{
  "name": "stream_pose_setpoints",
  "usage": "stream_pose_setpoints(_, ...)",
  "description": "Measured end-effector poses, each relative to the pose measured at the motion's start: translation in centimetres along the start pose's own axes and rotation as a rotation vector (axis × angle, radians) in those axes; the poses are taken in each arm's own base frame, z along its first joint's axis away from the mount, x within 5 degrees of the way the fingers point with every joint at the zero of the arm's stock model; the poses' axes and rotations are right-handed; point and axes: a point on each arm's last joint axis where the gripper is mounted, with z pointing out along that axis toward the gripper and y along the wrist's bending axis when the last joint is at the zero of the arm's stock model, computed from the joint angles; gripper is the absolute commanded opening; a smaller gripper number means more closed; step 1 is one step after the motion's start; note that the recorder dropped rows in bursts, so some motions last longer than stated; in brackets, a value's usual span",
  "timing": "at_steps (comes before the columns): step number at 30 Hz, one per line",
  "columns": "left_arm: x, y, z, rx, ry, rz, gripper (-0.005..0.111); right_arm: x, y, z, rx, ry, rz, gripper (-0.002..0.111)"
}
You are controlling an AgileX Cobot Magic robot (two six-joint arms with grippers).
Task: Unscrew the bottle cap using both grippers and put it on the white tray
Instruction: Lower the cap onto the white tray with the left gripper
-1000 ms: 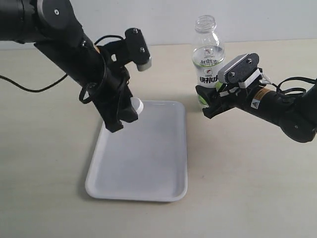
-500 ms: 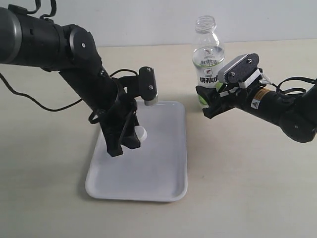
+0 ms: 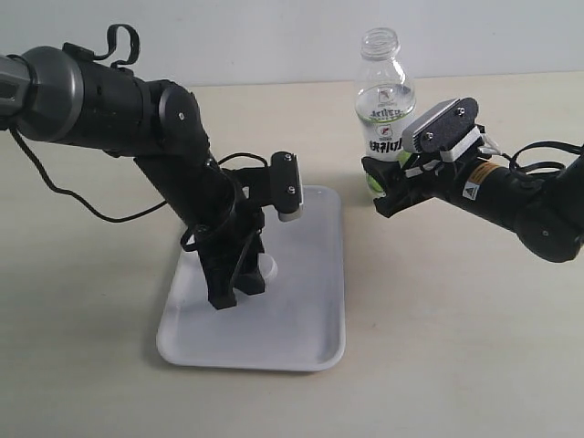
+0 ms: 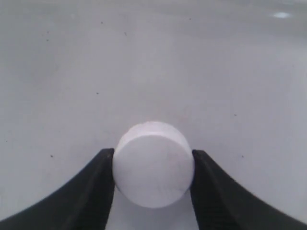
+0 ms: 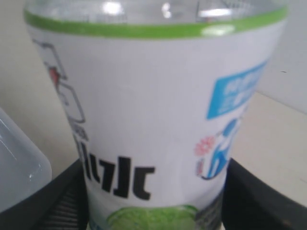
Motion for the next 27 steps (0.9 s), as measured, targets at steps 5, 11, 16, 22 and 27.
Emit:
stream_pose_setpoints(5, -0.01, 0.26, 0.18, -0.025, -0.005, 0.001, 0.0, 0.0, -0.01, 0.0, 0.002, 0.0, -0.003, 0.0)
stream_pose_setpoints(11, -0.17, 0.04, 0.96, -0.018, 0.006, 0.015, 0.003, 0.0, -0.01, 0.0, 0.002, 0.0, -0.003, 0.0)
stream_pose_setpoints(16, -0.23, 0.0, 0.98, -0.019, 0.006, 0.017, 0.046, 0.0, -0.01, 0.0, 0.002, 0.0, -0.005, 0.0)
stream_pose_setpoints(22, -0.24, 0.02, 0.98, -0.021, 0.005, 0.017, 0.063, 0.0, -0.01, 0.0, 0.002, 0.0, -0.005, 0.0)
stream_pose_setpoints(27, -0.39, 0.04, 0.48, -0.033, 0.0, 0.025, 0.062, 0.0, -0.01, 0.0, 0.002, 0.0, -0.005, 0.0)
